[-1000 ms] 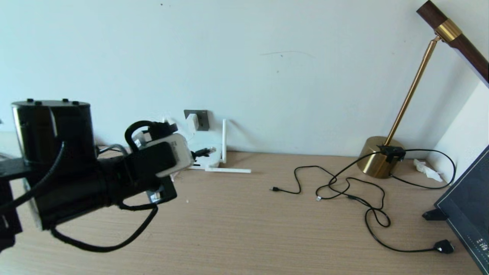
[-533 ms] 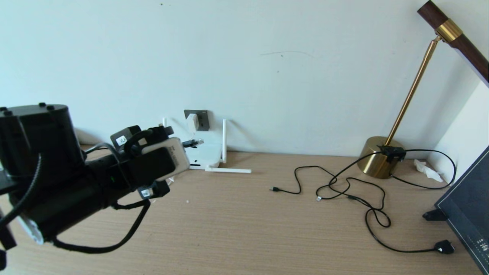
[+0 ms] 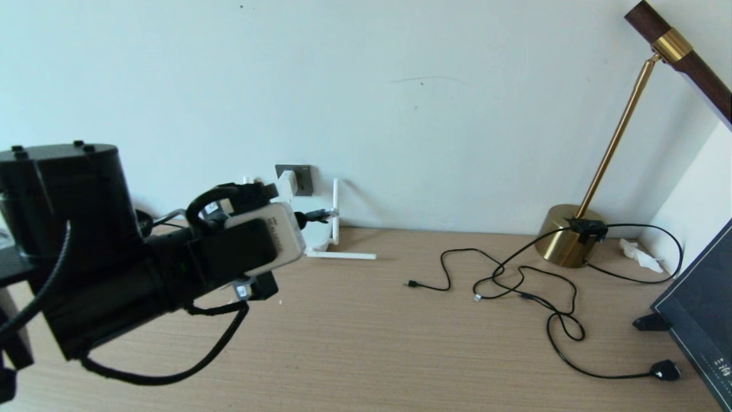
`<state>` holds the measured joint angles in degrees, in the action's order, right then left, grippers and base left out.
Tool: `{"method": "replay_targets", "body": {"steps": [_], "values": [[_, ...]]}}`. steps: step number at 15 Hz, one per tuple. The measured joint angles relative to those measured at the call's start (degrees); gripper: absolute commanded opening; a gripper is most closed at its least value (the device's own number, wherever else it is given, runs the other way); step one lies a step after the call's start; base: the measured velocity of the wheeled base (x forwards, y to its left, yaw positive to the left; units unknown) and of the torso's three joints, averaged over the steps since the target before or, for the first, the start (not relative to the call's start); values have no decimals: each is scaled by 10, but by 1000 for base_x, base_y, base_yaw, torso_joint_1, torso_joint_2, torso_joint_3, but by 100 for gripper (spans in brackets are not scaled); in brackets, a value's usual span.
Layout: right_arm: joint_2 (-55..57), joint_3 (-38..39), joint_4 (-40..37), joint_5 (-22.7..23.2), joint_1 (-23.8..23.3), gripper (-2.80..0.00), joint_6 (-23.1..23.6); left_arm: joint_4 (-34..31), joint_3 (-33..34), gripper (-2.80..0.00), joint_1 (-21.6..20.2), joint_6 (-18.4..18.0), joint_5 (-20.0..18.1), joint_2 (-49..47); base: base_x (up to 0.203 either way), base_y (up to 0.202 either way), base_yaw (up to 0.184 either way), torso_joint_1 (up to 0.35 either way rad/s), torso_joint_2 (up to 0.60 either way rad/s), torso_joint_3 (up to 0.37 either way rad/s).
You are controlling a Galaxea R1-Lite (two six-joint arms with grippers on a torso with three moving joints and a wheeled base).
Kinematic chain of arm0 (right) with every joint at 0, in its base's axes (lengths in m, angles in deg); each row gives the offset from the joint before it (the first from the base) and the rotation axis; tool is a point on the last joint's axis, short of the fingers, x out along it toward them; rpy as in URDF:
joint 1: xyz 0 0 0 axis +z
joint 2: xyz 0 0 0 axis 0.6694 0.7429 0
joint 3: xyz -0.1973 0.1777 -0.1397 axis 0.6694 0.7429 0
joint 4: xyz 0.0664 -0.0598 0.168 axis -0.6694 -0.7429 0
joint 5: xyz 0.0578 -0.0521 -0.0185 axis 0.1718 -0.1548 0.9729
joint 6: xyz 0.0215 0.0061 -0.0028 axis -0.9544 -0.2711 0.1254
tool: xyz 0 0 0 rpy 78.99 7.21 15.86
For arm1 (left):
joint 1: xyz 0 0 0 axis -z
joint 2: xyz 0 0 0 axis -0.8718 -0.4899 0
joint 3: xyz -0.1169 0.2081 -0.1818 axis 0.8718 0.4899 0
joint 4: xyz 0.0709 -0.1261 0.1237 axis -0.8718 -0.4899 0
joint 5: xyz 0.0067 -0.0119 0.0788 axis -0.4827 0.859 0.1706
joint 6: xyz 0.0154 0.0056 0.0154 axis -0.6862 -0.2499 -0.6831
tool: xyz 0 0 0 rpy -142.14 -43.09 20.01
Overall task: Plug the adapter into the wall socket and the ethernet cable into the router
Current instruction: Hand it to the other hand
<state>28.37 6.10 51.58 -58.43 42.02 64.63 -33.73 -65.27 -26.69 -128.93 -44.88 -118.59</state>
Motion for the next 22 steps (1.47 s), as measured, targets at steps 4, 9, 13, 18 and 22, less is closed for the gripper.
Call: {"method": "replay_targets", "body": {"steps": [4,9,13,18,22], "values": [[118,-163,-29,37,0,0,-53,-56,-90,-280,25,44,-85,-39,0,0,0,0,0,0],[354,-294,-40,193,0,0,-116,-183,-170,-280,31,82,-122,-53,0,0,0,0,0,0],[531,-380,-41,336,29,0,-189,-182,-183,-280,52,79,-120,-72,0,0,0,0,0,0],[682,-489,-38,363,122,0,-279,-173,-262,-280,105,64,-84,-145,0,0,0,0,0,0],[721,-498,-39,362,137,0,-282,-175,-311,-280,167,54,-44,-203,0,0,0,0,0,0]]}}
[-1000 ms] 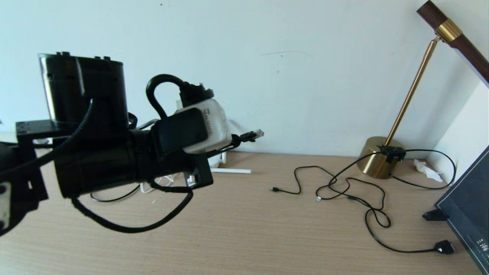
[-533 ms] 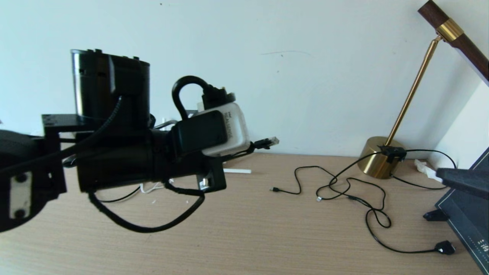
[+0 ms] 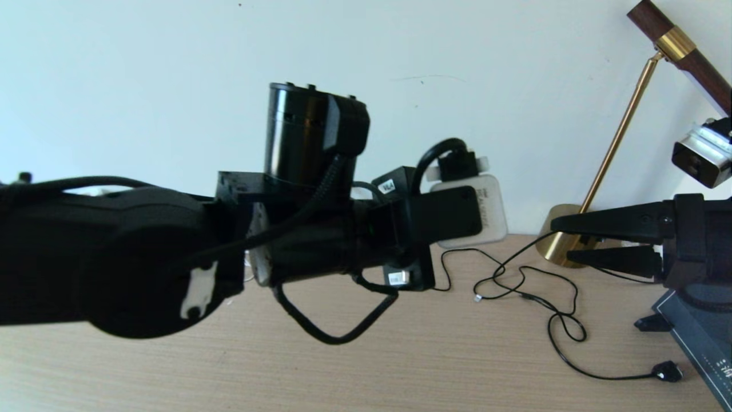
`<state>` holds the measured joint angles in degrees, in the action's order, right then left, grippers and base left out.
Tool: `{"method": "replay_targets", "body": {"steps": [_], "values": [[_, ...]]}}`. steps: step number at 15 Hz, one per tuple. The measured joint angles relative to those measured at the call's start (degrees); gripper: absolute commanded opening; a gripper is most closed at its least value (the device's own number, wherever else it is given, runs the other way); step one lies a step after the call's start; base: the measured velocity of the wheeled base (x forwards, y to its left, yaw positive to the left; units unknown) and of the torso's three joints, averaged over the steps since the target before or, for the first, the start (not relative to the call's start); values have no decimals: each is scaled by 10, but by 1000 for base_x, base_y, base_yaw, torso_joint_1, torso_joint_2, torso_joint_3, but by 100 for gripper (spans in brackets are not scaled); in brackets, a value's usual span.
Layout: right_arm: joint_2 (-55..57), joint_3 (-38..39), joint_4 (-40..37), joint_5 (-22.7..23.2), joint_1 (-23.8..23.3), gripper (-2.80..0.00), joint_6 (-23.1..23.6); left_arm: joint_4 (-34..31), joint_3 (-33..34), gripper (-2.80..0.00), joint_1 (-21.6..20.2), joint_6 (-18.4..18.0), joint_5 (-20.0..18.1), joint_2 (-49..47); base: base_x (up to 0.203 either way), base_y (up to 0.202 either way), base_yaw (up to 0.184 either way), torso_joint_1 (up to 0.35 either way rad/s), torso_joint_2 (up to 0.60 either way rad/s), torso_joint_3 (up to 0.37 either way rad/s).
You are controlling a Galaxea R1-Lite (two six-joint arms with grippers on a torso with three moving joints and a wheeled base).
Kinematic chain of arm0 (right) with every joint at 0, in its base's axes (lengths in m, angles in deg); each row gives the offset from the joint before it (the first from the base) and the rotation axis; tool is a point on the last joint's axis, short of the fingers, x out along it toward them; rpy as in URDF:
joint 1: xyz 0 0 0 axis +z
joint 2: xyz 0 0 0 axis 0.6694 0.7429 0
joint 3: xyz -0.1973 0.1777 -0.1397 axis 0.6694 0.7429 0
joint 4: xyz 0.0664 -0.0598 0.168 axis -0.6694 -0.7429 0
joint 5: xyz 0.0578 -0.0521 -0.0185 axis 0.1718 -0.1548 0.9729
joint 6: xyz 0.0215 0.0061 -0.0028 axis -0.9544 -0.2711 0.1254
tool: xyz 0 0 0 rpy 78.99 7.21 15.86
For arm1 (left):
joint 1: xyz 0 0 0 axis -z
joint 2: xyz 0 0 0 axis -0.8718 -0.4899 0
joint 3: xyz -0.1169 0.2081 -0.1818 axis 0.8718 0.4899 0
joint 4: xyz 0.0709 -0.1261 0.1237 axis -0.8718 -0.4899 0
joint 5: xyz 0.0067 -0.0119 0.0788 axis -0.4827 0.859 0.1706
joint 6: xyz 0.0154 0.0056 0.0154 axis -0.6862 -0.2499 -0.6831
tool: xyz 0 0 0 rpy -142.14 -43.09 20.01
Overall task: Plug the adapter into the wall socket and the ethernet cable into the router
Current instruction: Hand it to the other hand
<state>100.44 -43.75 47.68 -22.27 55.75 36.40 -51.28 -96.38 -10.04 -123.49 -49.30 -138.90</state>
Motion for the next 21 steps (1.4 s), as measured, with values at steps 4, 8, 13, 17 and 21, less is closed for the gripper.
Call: {"method": "replay_targets", "body": {"steps": [4,8,13,17,21], "values": [[-2,2,0,0,2,0,2,-3,-35,-280,36,0,11,-53,0,0,0,0,0,0],[-4,2,0,-1,13,0,-2,-9,-66,-280,55,0,22,-80,0,0,0,0,0,0],[-3,-1,0,-3,17,0,-7,-32,-93,-280,59,0,41,-87,0,0,0,0,0,0],[-1,18,40,-2,17,0,-20,-29,-99,-280,60,0,37,-86,0,0,0,0,0,0],[13,40,102,-1,17,0,-43,-25,-99,-280,60,1,29,-85,0,0,0,0,0,0]]}}
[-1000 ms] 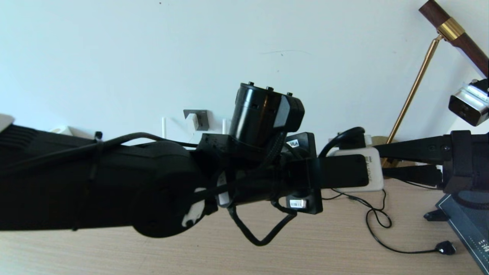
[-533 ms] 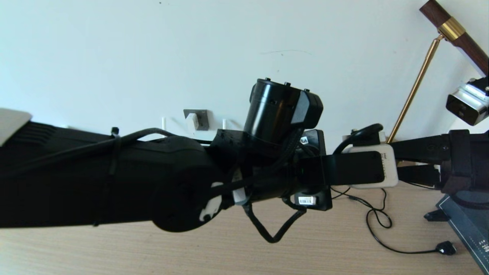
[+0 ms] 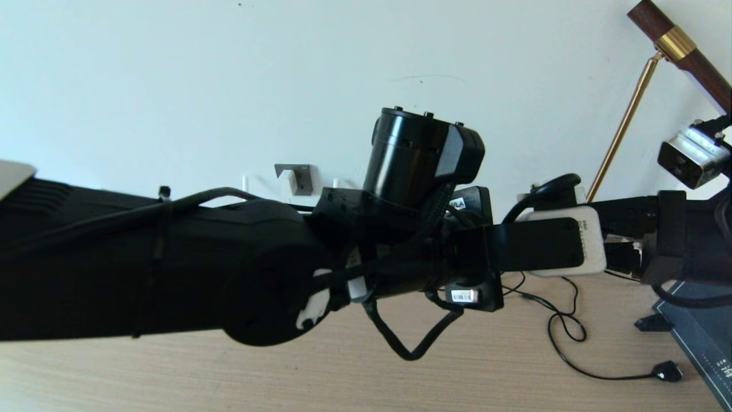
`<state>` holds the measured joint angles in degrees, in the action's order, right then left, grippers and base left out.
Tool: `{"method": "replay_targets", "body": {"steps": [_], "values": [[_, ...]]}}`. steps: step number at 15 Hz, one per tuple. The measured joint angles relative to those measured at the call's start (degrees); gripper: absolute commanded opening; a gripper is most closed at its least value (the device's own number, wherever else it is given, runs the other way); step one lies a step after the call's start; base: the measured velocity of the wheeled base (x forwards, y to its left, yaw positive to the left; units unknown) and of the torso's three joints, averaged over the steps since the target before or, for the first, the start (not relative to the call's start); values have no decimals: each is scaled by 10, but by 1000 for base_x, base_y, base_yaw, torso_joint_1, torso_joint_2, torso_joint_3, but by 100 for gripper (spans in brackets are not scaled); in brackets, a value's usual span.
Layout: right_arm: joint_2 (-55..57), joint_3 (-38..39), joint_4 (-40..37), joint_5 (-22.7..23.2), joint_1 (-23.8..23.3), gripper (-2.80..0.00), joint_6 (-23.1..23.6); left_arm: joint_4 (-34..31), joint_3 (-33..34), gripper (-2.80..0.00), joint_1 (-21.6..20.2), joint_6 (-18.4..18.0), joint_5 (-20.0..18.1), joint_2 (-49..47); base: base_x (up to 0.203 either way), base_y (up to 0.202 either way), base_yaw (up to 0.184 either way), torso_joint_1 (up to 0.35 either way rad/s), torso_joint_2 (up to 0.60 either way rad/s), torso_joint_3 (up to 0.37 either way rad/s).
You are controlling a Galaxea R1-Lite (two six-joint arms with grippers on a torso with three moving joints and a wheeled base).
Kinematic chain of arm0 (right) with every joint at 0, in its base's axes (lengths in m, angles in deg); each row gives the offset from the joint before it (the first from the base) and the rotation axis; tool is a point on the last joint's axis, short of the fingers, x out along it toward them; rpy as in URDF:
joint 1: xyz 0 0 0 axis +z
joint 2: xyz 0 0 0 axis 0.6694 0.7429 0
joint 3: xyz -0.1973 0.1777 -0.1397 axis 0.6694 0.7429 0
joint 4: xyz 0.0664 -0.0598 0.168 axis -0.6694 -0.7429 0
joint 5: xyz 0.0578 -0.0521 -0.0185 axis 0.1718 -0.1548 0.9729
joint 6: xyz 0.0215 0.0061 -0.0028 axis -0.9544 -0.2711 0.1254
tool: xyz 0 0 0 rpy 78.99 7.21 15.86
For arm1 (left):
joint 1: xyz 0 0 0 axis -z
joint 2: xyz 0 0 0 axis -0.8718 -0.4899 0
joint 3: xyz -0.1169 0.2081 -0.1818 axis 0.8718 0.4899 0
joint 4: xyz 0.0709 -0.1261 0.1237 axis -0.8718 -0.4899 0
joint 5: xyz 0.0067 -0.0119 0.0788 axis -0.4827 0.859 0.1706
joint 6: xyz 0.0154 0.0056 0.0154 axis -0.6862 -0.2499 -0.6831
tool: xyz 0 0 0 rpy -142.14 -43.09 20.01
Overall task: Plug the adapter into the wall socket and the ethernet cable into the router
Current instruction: Hand it to the other hand
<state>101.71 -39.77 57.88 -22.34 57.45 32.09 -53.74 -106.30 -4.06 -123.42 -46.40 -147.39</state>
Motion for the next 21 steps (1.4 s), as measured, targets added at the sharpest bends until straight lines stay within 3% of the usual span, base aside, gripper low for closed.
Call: {"method": "replay_targets", "body": {"steps": [15,16,21], "values": [[10,10,1,4,2,0,-1,1,0,-280,0,1,-1,-2,0,0,0,0,0,0],[9,11,1,4,3,-280,-1,1,0,-280,0,1,-1,-2,0,0,0,0,0,0],[8,14,1,5,9,-280,-2,1,1,-280,0,1,-1,-2,0,0,0,0,0,0]]}}
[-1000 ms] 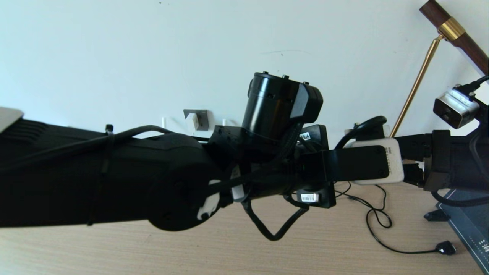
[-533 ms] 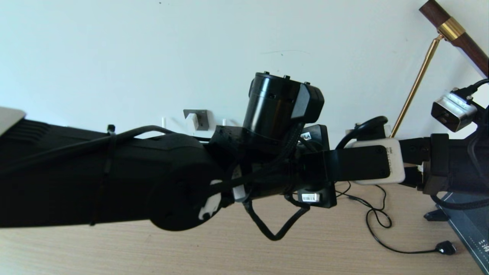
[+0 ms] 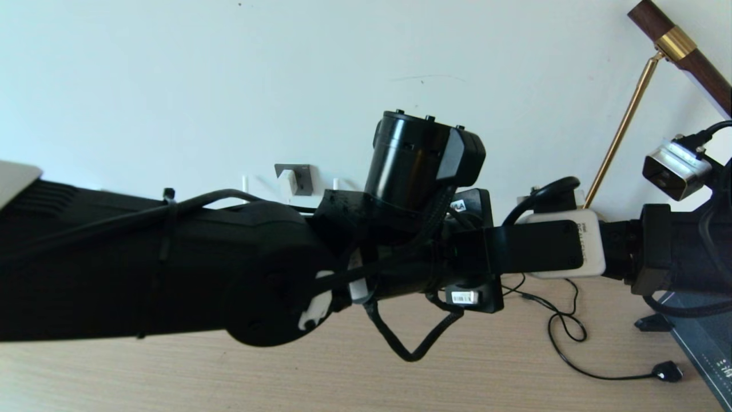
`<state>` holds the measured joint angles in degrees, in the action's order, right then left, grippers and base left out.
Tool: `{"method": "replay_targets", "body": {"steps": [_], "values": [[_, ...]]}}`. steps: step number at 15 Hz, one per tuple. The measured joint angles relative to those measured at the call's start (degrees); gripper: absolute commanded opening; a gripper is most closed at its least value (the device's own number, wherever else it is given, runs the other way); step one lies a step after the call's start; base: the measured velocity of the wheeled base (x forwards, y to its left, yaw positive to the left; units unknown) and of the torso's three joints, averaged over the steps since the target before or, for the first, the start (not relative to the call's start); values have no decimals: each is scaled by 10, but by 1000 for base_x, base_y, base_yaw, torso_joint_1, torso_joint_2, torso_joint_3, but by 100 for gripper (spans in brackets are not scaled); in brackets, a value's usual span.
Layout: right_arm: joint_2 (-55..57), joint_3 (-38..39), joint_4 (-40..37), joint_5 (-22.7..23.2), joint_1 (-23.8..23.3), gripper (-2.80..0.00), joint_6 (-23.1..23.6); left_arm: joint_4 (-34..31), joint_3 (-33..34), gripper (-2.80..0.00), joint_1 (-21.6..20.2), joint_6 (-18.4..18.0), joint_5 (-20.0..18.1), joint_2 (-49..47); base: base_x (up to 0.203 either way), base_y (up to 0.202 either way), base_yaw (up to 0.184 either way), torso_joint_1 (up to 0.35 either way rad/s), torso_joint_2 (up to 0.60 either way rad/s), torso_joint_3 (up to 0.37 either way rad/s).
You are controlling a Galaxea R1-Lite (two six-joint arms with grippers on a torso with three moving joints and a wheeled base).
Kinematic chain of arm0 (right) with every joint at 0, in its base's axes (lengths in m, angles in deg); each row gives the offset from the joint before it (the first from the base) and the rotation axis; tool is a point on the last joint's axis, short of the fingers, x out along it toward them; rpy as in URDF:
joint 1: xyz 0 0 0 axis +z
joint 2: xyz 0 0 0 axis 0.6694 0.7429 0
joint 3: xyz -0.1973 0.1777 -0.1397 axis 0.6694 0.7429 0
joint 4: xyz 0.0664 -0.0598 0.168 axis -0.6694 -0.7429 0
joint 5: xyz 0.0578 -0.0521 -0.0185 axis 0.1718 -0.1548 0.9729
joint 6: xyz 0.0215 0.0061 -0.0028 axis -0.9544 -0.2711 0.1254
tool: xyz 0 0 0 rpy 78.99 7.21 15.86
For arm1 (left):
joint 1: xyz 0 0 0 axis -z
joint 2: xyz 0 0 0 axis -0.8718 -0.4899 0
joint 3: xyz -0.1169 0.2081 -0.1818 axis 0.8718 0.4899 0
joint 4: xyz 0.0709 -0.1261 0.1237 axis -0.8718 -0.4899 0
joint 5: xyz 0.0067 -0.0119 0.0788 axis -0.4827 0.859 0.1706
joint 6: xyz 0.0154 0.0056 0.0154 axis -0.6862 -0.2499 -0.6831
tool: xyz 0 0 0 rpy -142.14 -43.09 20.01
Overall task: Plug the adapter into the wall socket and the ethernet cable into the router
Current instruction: Hand it to the other hand
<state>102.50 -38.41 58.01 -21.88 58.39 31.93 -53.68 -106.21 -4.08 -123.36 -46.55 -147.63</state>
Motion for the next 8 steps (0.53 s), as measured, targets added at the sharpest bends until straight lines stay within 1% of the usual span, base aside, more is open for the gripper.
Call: {"method": "replay_targets", "body": {"steps": [8], "values": [[0,4,0,1,5,-280,0,0,1,-280,0,0,-7,-1,0,0,0,0,0,0]]}}
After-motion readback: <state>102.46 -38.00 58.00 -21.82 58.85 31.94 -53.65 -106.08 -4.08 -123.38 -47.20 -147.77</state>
